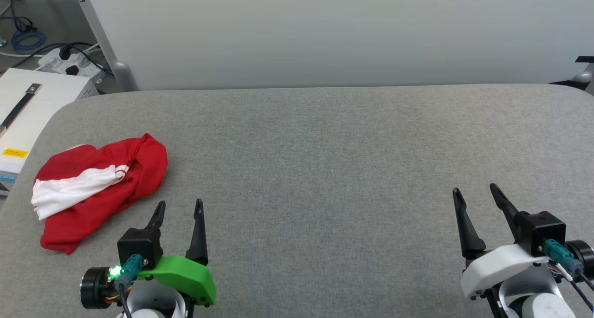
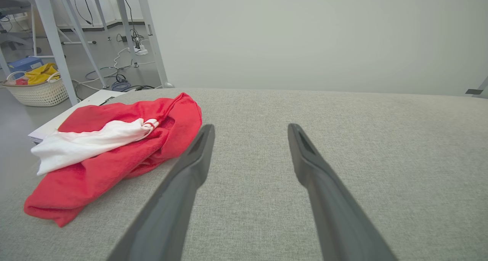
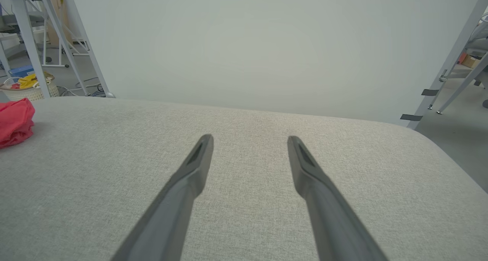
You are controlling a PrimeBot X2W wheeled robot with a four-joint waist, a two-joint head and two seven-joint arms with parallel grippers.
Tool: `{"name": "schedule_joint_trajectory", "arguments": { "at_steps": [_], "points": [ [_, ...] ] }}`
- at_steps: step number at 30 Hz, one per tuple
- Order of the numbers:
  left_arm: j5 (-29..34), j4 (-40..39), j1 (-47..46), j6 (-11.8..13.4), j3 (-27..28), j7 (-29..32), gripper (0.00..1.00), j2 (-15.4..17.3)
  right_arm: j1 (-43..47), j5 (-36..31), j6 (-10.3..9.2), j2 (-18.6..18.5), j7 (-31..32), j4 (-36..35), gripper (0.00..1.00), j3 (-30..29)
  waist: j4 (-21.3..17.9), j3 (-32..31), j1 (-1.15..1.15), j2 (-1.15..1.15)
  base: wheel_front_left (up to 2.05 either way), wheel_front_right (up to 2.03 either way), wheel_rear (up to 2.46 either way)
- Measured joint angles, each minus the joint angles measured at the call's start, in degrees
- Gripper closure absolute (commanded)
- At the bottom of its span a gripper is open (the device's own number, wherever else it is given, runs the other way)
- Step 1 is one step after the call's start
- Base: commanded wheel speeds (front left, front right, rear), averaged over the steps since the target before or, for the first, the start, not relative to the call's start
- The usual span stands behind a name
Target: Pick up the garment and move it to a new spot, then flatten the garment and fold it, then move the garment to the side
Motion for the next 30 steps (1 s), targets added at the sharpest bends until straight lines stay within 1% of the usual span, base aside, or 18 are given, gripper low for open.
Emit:
{"name": "schedule_joint_trajectory", "arguments": {
  "at_steps": [7,25,30],
  "points": [
    [-0.7,0.2,0.0,-0.4,-0.3,-1.0,0.0,0.0,0.0,0.0,0.0,0.0,-0.8,-0.5,0.0,-0.2,0.1,0.1,0.0,0.0,0.0,0.0,0.0],
    [-3.6,0.4,0.0,-0.5,-0.7,-3.0,0.0,0.0,0.0,0.8,0.0,0.0,-3.0,-1.0,0.0,-0.7,0.3,-0.1,0.0,0.0,0.0,0.0,0.0],
    [-4.1,1.0,0.0,-1.0,-1.0,-3.5,0.0,0.0,0.0,1.0,0.0,0.0,-3.5,-0.4,0.0,-0.7,0.3,-0.1,0.0,0.0,0.0,0.0,0.0]
  ]
}}
